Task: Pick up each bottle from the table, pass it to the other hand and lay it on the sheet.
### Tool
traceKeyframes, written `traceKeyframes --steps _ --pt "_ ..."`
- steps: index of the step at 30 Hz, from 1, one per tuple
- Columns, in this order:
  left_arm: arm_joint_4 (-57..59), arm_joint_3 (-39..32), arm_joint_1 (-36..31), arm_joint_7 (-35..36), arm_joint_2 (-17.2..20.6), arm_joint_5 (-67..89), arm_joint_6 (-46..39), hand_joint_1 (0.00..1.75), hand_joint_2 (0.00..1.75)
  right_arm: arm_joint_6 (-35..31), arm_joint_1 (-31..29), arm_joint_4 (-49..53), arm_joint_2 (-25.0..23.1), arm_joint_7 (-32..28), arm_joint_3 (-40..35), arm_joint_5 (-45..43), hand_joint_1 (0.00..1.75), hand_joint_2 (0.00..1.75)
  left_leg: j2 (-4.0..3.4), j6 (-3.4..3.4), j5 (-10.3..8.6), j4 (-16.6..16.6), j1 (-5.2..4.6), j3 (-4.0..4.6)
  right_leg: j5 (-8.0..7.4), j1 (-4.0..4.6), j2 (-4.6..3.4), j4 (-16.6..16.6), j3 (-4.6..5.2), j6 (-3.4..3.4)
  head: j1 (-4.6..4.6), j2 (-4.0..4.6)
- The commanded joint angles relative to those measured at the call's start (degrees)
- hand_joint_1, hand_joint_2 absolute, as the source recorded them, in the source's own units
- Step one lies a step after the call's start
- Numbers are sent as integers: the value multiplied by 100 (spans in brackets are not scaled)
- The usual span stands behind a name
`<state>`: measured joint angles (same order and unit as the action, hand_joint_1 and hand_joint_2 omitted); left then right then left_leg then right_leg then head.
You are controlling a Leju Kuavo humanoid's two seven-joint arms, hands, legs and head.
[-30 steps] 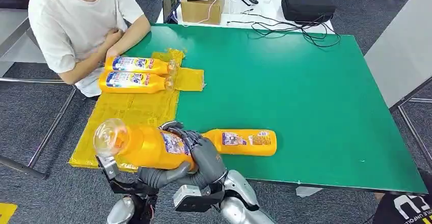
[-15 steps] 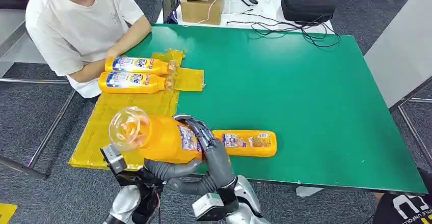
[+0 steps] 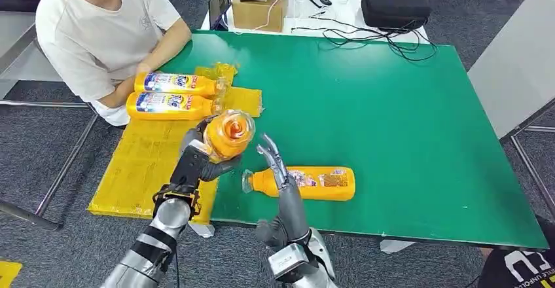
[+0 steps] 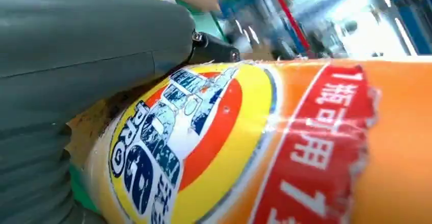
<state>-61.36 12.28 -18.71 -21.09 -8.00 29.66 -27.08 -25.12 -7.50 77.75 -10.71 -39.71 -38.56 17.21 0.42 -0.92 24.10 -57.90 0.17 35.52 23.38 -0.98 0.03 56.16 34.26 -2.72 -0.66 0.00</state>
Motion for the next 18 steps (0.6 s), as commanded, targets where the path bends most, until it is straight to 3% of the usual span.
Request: traceKeyframes --steps 1,7,9,13,14,15,18 --pt "1865 -501 -952 200 274 801 -348 175 175 359 -100 -424 -67 -29 272 -293 0 0 4 3 1 7 0 -15 4 1 6 -6 -17 7 -2 0" --pt "3118 -537 -1688 809 563 1664 -584 175 175 477 -68 -358 -105 -29 350 -346 0 0 9 8 5 3 6 -22 7 8 6 -4 -28 15 2 0" --pt "3681 -327 -1987 1438 775 2509 -498 175 175 470 -15 -236 -97 -29 404 -287 0 0 5 7 2 4 5 -13 3 6 3 -4 -16 12 0 0" --pt "3831 -166 -2083 1612 938 2902 -404 175 175 481 33 -106 -76 -29 463 -296 0 0 0 11 9 2 7 -27 11 9 -1 -1 -28 17 2 0" --pt "3978 207 -2151 2141 1082 3629 -244 175 175 524 55 -67 -80 -29 507 -310 0 0 0 10 9 0 7 -23 11 9 -1 1 -24 15 0 0" --pt "3999 268 -2164 2235 1149 3801 -157 175 175 526 62 -50 -77 -29 536 -310 0 0 -2 8 7 0 6 -18 9 8 -2 0 -19 12 0 0" --pt "3986 225 -2149 2193 1180 3811 -151 175 175 540 63 -42 -73 -29 550 -310 0 0 -2 8 12 -2 8 -26 14 9 -2 1 -28 13 2 0"
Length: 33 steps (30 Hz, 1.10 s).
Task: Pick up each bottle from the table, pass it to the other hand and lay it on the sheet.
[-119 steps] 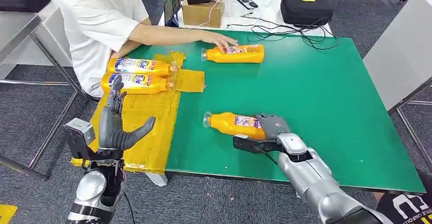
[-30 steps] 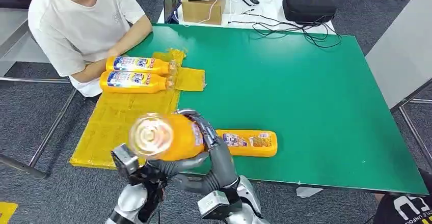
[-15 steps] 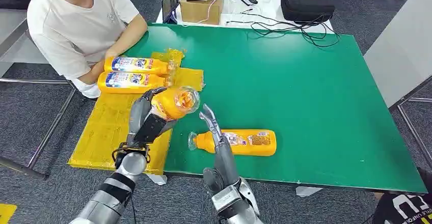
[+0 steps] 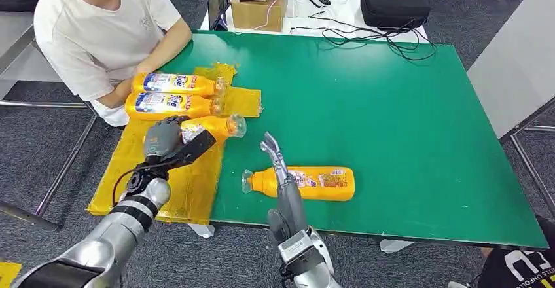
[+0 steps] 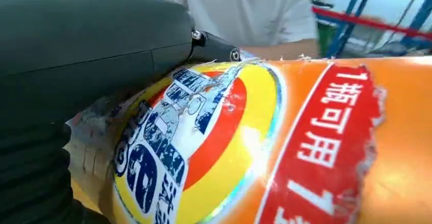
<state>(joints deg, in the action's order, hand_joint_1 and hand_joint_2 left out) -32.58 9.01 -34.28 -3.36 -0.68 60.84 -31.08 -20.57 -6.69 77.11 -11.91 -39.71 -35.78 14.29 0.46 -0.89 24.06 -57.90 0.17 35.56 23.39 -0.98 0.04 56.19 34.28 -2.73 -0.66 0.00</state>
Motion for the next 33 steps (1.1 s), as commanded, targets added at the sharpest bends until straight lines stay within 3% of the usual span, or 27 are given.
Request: traceKeyframes --steps 1,3,8,9,11,23,26,29,33 --pt "1109 552 -592 420 448 693 249 175 175 84 -19 22 47 -29 273 -18 0 0 -3 3 9 -1 6 -16 7 6 -2 -2 -18 9 -2 0" --pt "1192 425 -626 385 447 653 796 175 175 119 -8 -31 36 -23 333 -37 0 0 -8 5 13 -4 7 -22 11 8 -3 0 -23 12 0 0" --pt "1278 316 -618 139 312 639 1278 173 175 265 -35 -221 8 -29 411 -102 0 0 -4 6 8 1 5 -19 5 5 -3 -6 -21 12 0 0" --pt "1266 206 -575 -70 266 510 1473 93 175 272 -41 -224 13 -29 393 -99 0 0 3 3 4 3 2 -11 3 3 3 -7 -15 7 0 0" --pt "1316 215 -547 -204 243 496 1796 3 175 307 -86 -269 -2 -29 419 -193 0 0 -2 4 4 6 0 -18 3 1 -2 -9 -20 8 2 0" --pt "1294 53 -512 -404 194 232 2491 0 175 385 -171 -475 -66 -29 605 -388 0 0 -2 2 4 8 -2 -43 2 -2 -5 -10 -47 7 0 0" --pt "979 -70 -392 -812 161 -68 2332 0 175 333 -187 -476 -98 -29 687 -401 0 0 -7 5 8 7 2 -55 5 3 -8 -11 -58 15 2 0" --pt "635 -346 -243 -1220 36 -871 3024 0 175 356 -238 -587 -112 -29 728 -419 0 0 4 2 3 8 -1 -43 3 -1 1 -10 -48 8 0 0" --pt "475 -392 -159 -1399 29 -1153 3156 0 175 287 -299 -660 -97 -29 690 -436 0 0 0 4 7 9 0 -55 4 1 -5 -12 -61 11 0 0"
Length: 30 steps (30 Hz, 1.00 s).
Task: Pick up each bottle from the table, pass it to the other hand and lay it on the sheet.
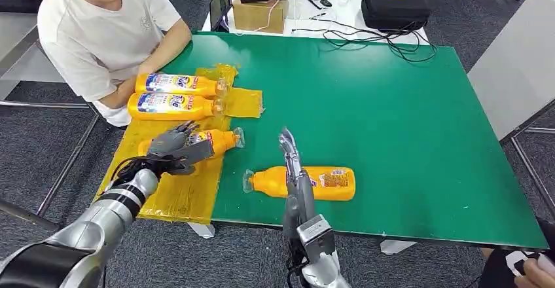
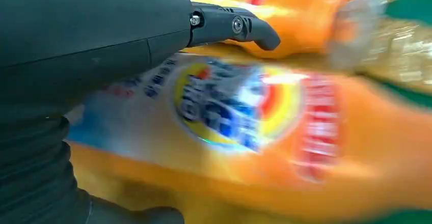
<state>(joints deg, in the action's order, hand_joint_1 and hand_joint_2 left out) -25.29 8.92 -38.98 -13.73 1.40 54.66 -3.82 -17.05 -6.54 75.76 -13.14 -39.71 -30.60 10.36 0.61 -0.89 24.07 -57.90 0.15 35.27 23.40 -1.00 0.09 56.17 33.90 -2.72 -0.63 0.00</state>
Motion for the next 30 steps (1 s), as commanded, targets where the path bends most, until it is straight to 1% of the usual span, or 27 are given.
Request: traceKeyframes --steps 1,2,3,4,5,6,7,8,9,11,12,13,14,15,16,17,18,20,21,22,23,24,25,26,27,28,30 --pt "-392 -371 364 -460 -193 -678 436 0 175 -103 -318 -519 41 -29 165 -54 0 0 -22 3 6 8 0 -24 1 2 -18 -8 -16 9 -2 0" --pt "-666 -407 467 -660 -234 -949 407 0 175 -121 -323 -523 56 -29 173 -79 0 0 -14 2 3 6 0 -16 0 1 -9 -6 -12 6 -2 0" --pt "-666 -407 467 -660 -234 -949 407 0 175 -121 -323 -523 56 -29 173 -79 0 0 -24 6 10 8 5 -33 4 8 -17 -10 -27 16 -2 0" --pt "-791 -379 505 -640 -248 -979 418 0 175 -112 -328 -518 68 -29 181 -92 0 0 -13 3 4 7 3 -19 1 4 -8 -9 -15 9 0 0" --pt "-913 -390 553 -640 -256 -1073 447 0 175 -117 -323 -516 65 -29 185 -95 0 0 -10 4 7 6 4 -26 5 5 -3 -8 -23 12 -4 0" --pt "-1157 -455 652 -769 -287 -1347 440 0 175 -189 -316 -501 67 -29 183 -52 0 0 -6 1 2 3 2 -8 1 3 -2 -5 -5 5 -2 0" --pt "-1660 -502 844 -1030 -352 -1837 408 0 175 -352 -303 -448 96 -29 123 1 0 0 -12 3 8 2 6 -16 3 8 -7 -8 -13 9 0 0" --pt "-2175 -639 1032 -1177 -493 -2188 78 0 175 -555 -285 -449 110 -29 79 93 0 0 -10 1 4 3 0 -9 2 1 -6 -4 -4 5 -2 0" --pt "-2526 -768 1159 -1185 -639 -2442 -127 0 175 -626 -294 -612 98 -29 77 227 0 0 -11 1 5 4 0 -11 3 1 -6 -4 -6 6 -2 0" --pt "-2526 -768 1159 -1185 -639 -2442 -127 0 175 -626 -294 -612 98 -29 77 227 0 0 -11 1 5 4 0 -11 3 1 -6 -4 -6 6 -2 0" --pt "-2814 -793 1250 -1086 -728 -2703 -105 0 175 -719 -309 -692 115 -29 34 451 0 0 -13 1 7 3 1 -14 5 2 -7 -5 -10 7 -2 0" --pt "-3110 -806 1303 -949 -806 -3147 99 0 175 -746 -337 -704 207 -29 -113 734 0 0 -13 1 7 3 1 -14 5 2 -7 -5 -10 7 0 0" --pt "-3183 -955 1103 -816 -849 -4449 9 0 175 -1056 -362 -695 481 -29 -478 1254 0 175 -11 1 5 3 3 -9 3 3 -4 -6 -6 6 0 0" --pt "-3137 -984 1075 -888 -802 -4625 -3 0 175 -1148 -344 -647 578 -29 -549 1341 0 175 1 1 4 -3 6 7 5 8 12 -5 6 6 -4 0" --pt "-3137 -984 1075 -888 -802 -4625 -3 0 175 -1148 -344 -647 578 -29 -549 1341 0 175 -2 4 17 -8 10 -6 14 12 4 -3 -11 13 0 0" --pt "-3108 -992 1070 -908 -770 -4655 8 0 175 -1151 -328 -613 617 -29 -563 1317 0 175 -11 3 5 0 4 12 0 6 -7 -7 12 6 -2 0" --pt "-3108 -992 1070 -908 -770 -4655 8 0 175 -1151 -328 -613 617 -29 -563 1317 0 175 -20 7 19 -3 9 -14 11 12 -13 -5 -12 17 -2 0" --pt "-3092 -994 1081 -926 -760 -4671 13 0 175 -1152 -332 -616 618 -29 -566 1310 0 175 -9 3 4 1 3 10 1 5 -3 -6 13 7 -2 0" --pt "-3089 -1059 1086 -1007 -798 -4809 -78 0 175 -1214 -357 -724 648 -29 -589 1539 0 175 -12 3 3 2 3 14 -1 5 -7 -6 19 5 0 0" --pt "-3155 -1116 1110 -1007 -827 -4844 -420 0 175 -1216 -277 -787 729 -17 -559 1770 0 175 -20 5 10 1 6 -1 4 9 -12 -6 5 12 -4 0" --pt "-3286 -1244 1155 -995 -891 -5028 -644 0 175 -1231 -181 -802 862 62 -559 2055 0 175 -8 3 5 3 5 8 2 7 0 -9 10 6 -2 0" --pt "-3398 -1246 1208 -903 -855 -5196 -600 0 175 -1300 -83 -844 987 144 -511 2288 0 175 -7 4 8 4 7 -2 6 10 2 -11 -2 10 -2 0" --pt "-3613 -1238 1323 -967 -792 -5237 -731 0 175 -1511 10 -950 1162 262 -431 2696 0 175 -3 2 7 6 9 -2 4 11 3 -15 -3 7 -2 0" --pt "-3798 -1240 1422 -984 -748 -5312 -763 0 175 -1560 70 -1022 1273 314 -339 2834 0 175 -3 1 5 8 6 1 3 8 2 -15 1 4 -2 0" --pt "-3977 -1255 1516 -919 -712 -5422 -769 0 175 -1688 110 -1159 1368 436 -205 3126 0 175 -8 0 11 11 7 -14 6 9 0 -21 -14 7 -4 0" --pt "-4224 -1262 1655 -926 -680 -5512 -818 0 175 -1647 156 -1214 1488 728 -117 3456 0 175 -11 0 9 10 7 -8 4 9 -3 -20 -8 5 -2 0" --pt "-4688 -1365 1948 -870 -692 -5643 -982 0 175 -1145 246 -1320 1785 1445 33 4040 0 175 -8 0 11 10 5 -8 7 6 -2 -19 -10 5 0 0"
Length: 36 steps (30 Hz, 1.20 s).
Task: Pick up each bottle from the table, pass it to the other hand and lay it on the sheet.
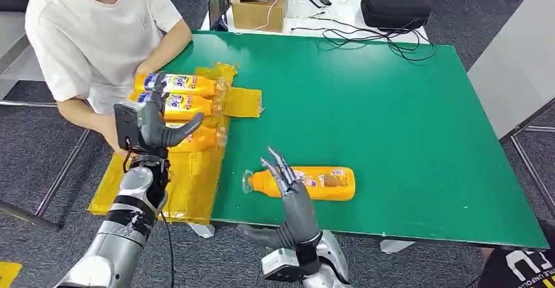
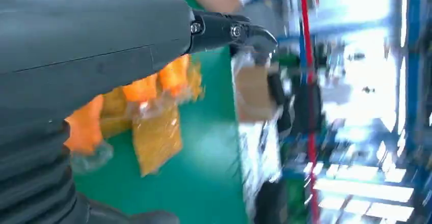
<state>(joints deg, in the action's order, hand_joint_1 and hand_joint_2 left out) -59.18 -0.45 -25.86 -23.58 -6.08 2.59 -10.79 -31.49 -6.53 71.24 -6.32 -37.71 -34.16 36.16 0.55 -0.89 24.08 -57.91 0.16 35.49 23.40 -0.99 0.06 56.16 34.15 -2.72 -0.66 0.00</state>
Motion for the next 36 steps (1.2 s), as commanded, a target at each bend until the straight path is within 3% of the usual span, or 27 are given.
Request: traceKeyframes --steps 1,9,13,16,17,18,19,24,30,36 --pt "-1533 -449 787 197 39 -509 -314 0 175 293 312 -920 1246 1266 494 1644 0 175 1 -1 6 10 0 -20 5 1 1 -15 -25 4 0 0" --pt "-1487 -398 760 228 31 -513 -330 0 175 321 312 -865 1184 1254 510 1688 0 175 -2 -1 10 2 -4 -2 4 -2 -1 -10 -5 6 -2 0" --pt "-2209 -320 1492 239 -88 -757 -415 0 175 -17 708 -602 1419 2108 827 2263 0 175 -3 0 15 5 -3 -15 9 1 1 -11 -15 9 -2 0" --pt "-2695 -214 1985 228 -105 -725 -417 0 175 385 920 -292 1702 2862 911 2769 0 175 -11 -3 25 7 -6 -28 17 -2 -7 -13 -26 6 0 0" --pt "-2755 -198 2025 221 -102 -697 -419 0 175 337 938 -284 1710 2952 981 2836 0 175 -7 -5 18 4 -7 -12 12 -4 -2 -9 -10 2 -2 0" --pt "-2778 -199 2028 223 -100 -688 -422 0 175 289 920 -322 1706 3054 1023 2961 0 175 -14 -3 43 -1 -3 -47 32 2 -7 -11 -47 10 -2 0" --pt "-2801 -206 2004 224 -82 -666 -429 0 175 191 843 -430 1674 3137 1082 3149 0 175 -4 -4 24 -2 -5 -14 17 -1 1 -8 -16 4 0 0" --pt "-2841 -219 1923 215 -63 -590 -378 0 175 -194 387 -603 1434 3112 1184 3660 0 175 -20 -2 21 -3 -4 -3 6 -1 -14 -5 0 11 0 0" --pt "-2822 -191 1905 213 -77 -585 -373 0 175 -145 391 -502 1411 3113 1202 3662 0 175 -9 -1 19 -1 -2 -12 9 3 -3 -7 -9 12 0 0" --pt "-2751 -123 1837 142 -60 -606 -339 0 175 -441 282 -232 1329 2596 990 3360 0 175 -20 -4 23 -4 -2 -14 11 2 -14 -1 -11 9 -2 0"
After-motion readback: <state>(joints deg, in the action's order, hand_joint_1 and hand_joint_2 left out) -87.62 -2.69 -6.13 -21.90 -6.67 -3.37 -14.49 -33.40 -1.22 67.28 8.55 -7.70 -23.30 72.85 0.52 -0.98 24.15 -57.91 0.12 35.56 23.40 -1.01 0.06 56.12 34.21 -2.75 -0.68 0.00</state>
